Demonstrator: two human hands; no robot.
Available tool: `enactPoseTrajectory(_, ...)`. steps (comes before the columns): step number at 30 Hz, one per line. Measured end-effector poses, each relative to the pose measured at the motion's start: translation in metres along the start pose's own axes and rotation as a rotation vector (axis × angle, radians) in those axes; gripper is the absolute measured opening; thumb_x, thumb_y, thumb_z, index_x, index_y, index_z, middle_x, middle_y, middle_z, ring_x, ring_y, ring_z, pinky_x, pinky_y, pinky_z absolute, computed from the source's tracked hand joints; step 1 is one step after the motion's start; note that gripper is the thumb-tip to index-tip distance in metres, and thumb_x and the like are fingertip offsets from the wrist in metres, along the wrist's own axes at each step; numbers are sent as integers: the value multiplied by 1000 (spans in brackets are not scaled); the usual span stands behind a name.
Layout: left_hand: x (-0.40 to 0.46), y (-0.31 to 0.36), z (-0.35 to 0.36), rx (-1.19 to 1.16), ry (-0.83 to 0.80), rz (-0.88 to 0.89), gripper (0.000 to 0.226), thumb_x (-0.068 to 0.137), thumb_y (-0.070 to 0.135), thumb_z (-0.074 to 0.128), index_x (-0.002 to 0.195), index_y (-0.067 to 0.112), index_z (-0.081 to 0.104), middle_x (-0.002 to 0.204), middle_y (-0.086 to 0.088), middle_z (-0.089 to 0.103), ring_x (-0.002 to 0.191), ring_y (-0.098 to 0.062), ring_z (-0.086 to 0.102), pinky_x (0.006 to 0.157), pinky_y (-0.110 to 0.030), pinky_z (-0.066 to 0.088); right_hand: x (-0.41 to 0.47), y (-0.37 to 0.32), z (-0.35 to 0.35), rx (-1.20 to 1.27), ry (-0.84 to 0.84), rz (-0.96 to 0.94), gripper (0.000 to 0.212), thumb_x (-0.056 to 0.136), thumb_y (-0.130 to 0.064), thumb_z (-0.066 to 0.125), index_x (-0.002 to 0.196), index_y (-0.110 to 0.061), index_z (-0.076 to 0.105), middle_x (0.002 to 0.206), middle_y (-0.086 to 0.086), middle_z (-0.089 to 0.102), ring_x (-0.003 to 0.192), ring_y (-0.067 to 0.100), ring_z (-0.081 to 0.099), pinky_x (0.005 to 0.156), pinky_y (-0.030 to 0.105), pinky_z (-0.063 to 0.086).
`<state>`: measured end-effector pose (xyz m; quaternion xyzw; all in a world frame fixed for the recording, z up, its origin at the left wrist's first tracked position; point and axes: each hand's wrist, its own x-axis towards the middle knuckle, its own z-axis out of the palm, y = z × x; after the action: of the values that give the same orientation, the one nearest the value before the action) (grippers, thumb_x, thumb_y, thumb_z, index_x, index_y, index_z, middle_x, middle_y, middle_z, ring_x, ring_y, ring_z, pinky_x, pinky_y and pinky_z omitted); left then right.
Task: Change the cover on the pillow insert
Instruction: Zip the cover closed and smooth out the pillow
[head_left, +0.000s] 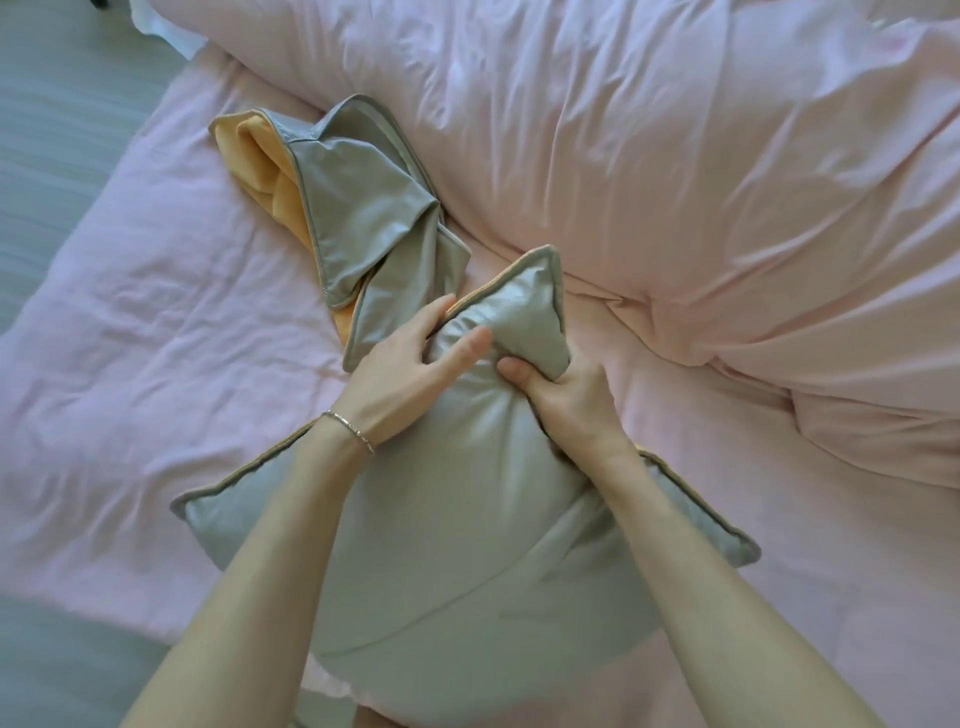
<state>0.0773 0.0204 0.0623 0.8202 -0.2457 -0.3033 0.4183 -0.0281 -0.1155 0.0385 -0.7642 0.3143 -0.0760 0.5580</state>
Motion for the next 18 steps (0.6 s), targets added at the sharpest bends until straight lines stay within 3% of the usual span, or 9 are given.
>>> enactPoseTrajectory(1,2,2,-1,52,6,-11,85,58,79,34,132,36,40,121,22,48,119,-2,44,100,-24,34,-2,-3,10,-79,66,-38,30,77,-44,69,86,-17,64,84,-1,70,83,18,64,74,33,48)
enactPoseTrajectory(3,2,-3,-5,107,-15,-76,81,55,80,36,123,36,47,116,17,56,113,-8,51,99,-31,41,-4,-6,21,-223,141,-141,44,76,-55,54,65,-12,58,67,9,66,69,29,60,62,34,40)
enactPoseTrajectory(6,-2,-11,-8,46,-17,-129,69,54,77,43,93,23,62,93,6,68,90,-11,62,85,-37,50,-3,-11,17,-281,96,-171,49,79,-57,50,47,-24,34,45,-1,47,57,27,47,59,30,30)
enactPoseTrajectory(10,-14,4,14,-78,295,-55,36,68,58,54,62,23,55,59,11,56,56,0,51,60,-25,42,6,-19,-2,-249,101,-189,54,71,-70,37,51,-20,40,51,-3,46,59,25,47,58,36,38)
enactPoseTrajectory(13,-29,18,29,-279,510,-60,41,73,49,56,54,13,49,51,8,48,52,-5,44,55,-28,39,12,-42,-17,-249,55,-226,55,80,-66,34,52,-19,28,50,-7,33,53,15,33,54,34,29)
enactPoseTrajectory(15,-37,19,31,-426,582,-118,37,77,46,58,56,16,54,56,12,53,57,-3,49,60,-25,43,18,-63,-20,-436,-72,-284,56,91,-57,38,53,-17,28,50,-6,33,55,16,35,53,34,26)
enactPoseTrajectory(17,-43,13,36,-570,623,-247,26,84,40,62,65,22,61,68,12,61,69,-4,57,73,-27,47,24,-78,-11,-619,-170,-322,49,93,-54,35,60,-19,45,61,-5,51,70,23,49,60,34,31)
enactPoseTrajectory(18,-44,5,40,-623,642,-318,22,87,38,61,70,24,61,73,11,63,75,-7,59,77,-29,48,26,-81,-3,-681,-196,-339,43,93,-53,35,74,-22,57,77,-2,61,84,25,54,69,35,35)
